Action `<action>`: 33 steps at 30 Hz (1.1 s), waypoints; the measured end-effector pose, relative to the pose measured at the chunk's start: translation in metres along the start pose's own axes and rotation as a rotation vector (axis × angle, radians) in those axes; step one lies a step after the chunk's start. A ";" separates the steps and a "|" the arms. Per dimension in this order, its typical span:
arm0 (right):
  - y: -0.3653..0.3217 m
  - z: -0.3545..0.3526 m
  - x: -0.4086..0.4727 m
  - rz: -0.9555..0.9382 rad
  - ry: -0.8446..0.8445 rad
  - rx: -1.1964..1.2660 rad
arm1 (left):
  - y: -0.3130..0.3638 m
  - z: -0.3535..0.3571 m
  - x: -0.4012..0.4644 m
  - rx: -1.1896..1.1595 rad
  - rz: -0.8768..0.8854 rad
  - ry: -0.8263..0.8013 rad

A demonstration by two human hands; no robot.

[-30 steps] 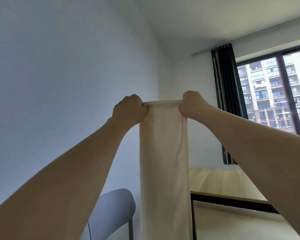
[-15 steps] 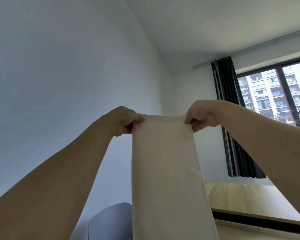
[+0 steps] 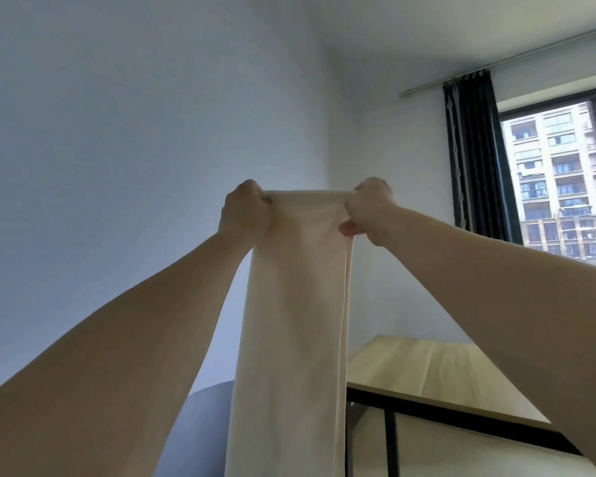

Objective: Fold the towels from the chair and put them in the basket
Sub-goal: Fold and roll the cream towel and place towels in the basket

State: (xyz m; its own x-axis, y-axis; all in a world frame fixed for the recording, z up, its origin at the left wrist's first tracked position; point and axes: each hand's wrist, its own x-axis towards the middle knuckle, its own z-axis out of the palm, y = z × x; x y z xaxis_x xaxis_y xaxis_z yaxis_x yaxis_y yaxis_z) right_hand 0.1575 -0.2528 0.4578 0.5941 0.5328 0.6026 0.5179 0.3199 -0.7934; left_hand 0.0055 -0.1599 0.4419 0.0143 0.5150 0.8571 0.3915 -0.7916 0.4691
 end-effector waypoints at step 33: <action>0.276 -0.022 -0.304 0.787 -0.728 -0.578 | -0.128 0.008 -0.380 0.009 -0.867 -1.025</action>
State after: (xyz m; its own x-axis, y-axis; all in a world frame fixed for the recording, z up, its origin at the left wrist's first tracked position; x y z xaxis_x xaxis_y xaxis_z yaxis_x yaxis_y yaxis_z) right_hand 0.1334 -0.3437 0.0579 0.4815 0.7982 -0.3620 0.4796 -0.5857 -0.6534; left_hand -0.0425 -0.2514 0.0540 0.4367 0.8610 -0.2607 0.6312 -0.0868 0.7708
